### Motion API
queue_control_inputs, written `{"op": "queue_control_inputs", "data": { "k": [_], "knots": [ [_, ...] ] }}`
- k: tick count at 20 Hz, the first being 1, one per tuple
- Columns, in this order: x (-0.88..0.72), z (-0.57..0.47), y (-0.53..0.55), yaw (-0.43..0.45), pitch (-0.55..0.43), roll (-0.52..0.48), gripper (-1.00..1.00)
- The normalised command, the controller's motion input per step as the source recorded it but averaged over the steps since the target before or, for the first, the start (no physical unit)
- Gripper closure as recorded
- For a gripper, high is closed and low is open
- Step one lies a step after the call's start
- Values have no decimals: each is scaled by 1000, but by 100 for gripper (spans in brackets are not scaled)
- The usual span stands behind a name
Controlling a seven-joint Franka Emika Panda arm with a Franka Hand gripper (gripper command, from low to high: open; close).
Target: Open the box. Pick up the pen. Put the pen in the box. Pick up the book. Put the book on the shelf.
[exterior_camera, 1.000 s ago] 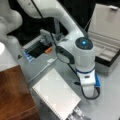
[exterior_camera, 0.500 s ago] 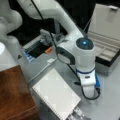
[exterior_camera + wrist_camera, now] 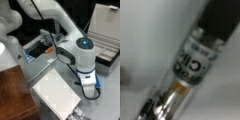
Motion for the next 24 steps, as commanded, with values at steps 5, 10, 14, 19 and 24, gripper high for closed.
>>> {"op": "queue_control_inputs", "data": {
  "k": [5, 10, 14, 19, 24],
  "knots": [
    [80, -42, 76, 60, -59, -234, 100],
    [68, -31, 93, 57, -37, -209, 100],
    [61, -12, 105, 63, -18, -199, 100],
    [11, 82, 127, 54, 28, -190, 100],
    [-80, 219, 160, 23, 99, -161, 100]
  ]
}}
